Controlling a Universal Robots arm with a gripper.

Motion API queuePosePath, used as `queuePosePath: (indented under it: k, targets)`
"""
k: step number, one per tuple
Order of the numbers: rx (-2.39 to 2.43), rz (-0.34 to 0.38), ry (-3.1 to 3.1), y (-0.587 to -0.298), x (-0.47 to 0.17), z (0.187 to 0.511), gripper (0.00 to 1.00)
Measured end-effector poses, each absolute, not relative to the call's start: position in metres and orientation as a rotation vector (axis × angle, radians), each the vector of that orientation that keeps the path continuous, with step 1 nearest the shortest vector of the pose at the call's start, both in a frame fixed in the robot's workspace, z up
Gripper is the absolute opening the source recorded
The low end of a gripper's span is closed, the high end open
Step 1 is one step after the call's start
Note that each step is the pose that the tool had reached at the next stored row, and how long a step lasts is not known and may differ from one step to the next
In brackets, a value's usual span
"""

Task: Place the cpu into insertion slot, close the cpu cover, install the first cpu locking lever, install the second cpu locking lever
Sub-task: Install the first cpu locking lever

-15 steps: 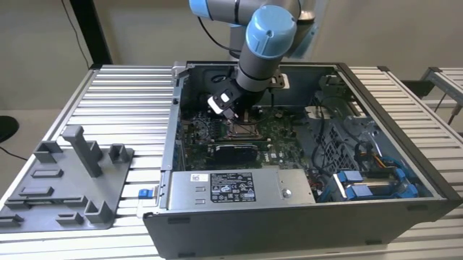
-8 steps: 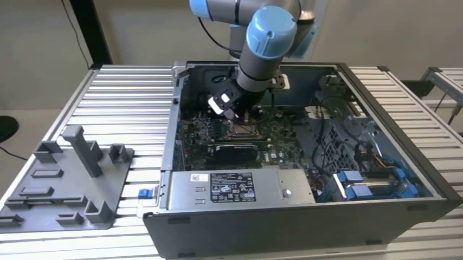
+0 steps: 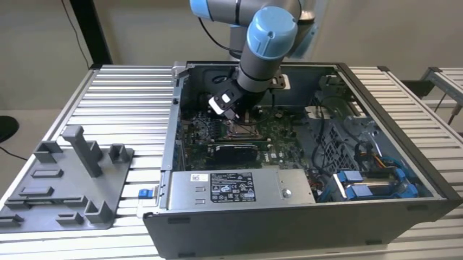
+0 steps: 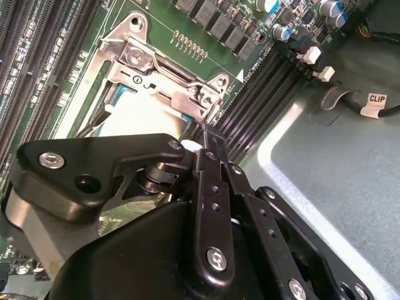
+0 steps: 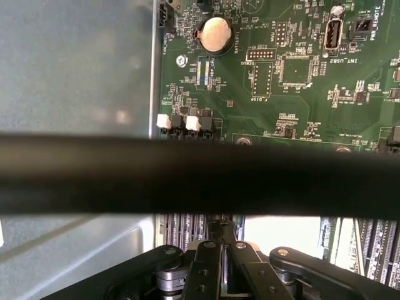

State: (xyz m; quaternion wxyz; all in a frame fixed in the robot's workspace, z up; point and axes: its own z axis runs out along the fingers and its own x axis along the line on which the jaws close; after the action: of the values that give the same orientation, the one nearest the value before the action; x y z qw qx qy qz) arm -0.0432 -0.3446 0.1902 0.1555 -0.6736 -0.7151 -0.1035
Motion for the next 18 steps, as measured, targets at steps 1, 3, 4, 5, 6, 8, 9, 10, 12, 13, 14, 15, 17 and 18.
queuePosePath:
  k: [1,3,4,5,6,8,9,10,12,13,14,15,17,18]
  targets:
    - [-1.929,-0.296,-2.048,-0.3446,-0.043,0.1902,0.0]
    - [-1.93,-0.296,-2.049,-0.3446,-0.0429,0.1901,0.0]
    - [-1.93,-0.296,-2.049,-0.3446,-0.0428,0.19,0.0]
    - [-1.93,-0.295,-2.049,-0.3445,-0.0427,0.1899,0.0]
    - [-1.931,-0.294,-2.049,-0.3445,-0.0427,0.1899,0.0]
    - [-1.931,-0.294,-2.05,-0.3446,-0.0426,0.1898,0.0]
    - [-1.931,-0.293,-2.05,-0.3446,-0.0425,0.1897,0.0]
    - [-1.931,-0.293,-2.05,-0.3446,-0.0425,0.1897,0.0]
    - [-1.932,-0.292,-2.051,-0.3446,-0.0424,0.1896,0.0]
    - [-1.932,-0.292,-2.051,-0.3446,-0.0423,0.1895,0.0]
    - [-1.932,-0.292,-2.051,-0.3446,-0.0423,0.1892,0.0]
    - [-1.932,-0.291,-2.051,-0.3446,-0.0423,0.1889,0.0]
    - [-1.932,-0.291,-2.051,-0.3446,-0.0423,0.1882,0.0]
    - [-1.932,-0.291,-2.051,-0.3444,-0.0423,0.1879,0.0]
